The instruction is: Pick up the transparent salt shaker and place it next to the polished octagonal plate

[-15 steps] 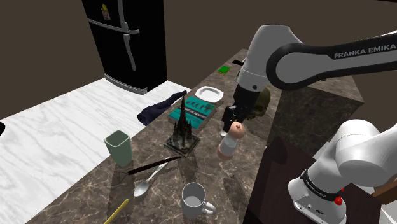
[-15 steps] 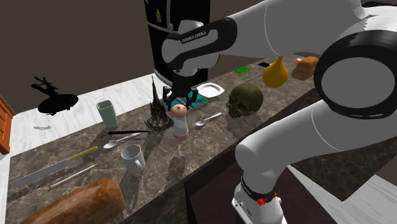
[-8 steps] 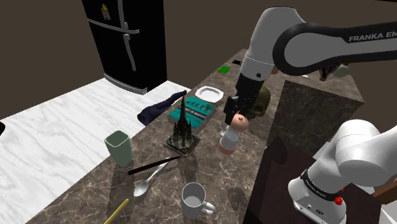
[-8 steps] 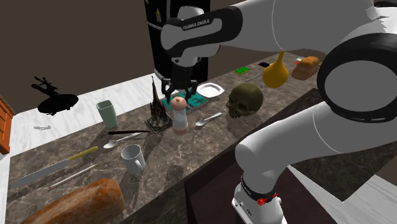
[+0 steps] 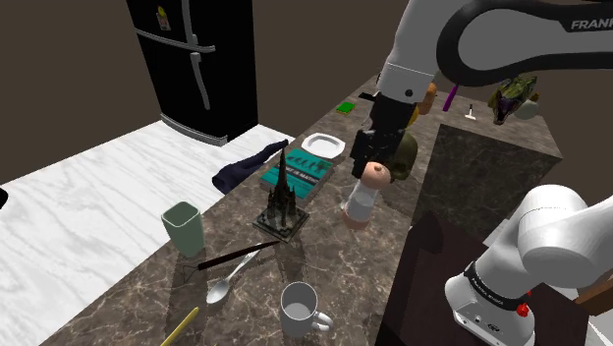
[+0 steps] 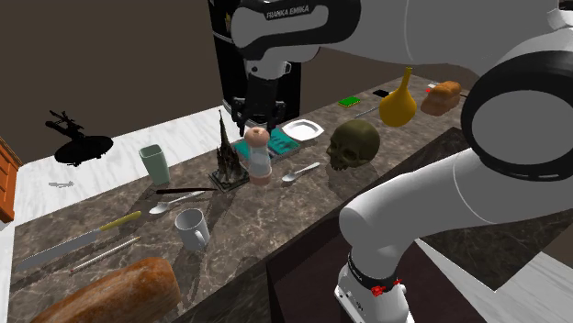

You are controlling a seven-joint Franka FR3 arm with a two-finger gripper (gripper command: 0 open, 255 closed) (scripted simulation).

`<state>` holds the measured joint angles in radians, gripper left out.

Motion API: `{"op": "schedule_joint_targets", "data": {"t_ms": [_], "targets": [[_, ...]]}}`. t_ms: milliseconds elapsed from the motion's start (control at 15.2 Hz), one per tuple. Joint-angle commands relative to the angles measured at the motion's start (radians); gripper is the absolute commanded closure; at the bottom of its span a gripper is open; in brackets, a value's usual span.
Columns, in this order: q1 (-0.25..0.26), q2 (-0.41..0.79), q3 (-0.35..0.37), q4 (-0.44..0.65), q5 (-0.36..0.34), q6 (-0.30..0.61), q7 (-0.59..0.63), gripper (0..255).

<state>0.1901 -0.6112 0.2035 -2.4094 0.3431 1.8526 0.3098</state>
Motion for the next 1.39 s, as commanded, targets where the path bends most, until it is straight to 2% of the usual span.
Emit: {"op": "schedule_joint_targets", "data": {"t_ms": [0,1320], "targets": [[-0.001,0.003,-0.001,0.03,-0.004,-0.026,0.008,255],[-0.01,0.043,-0.028,0.319,-0.035,-0.271,0.063,255]]}}
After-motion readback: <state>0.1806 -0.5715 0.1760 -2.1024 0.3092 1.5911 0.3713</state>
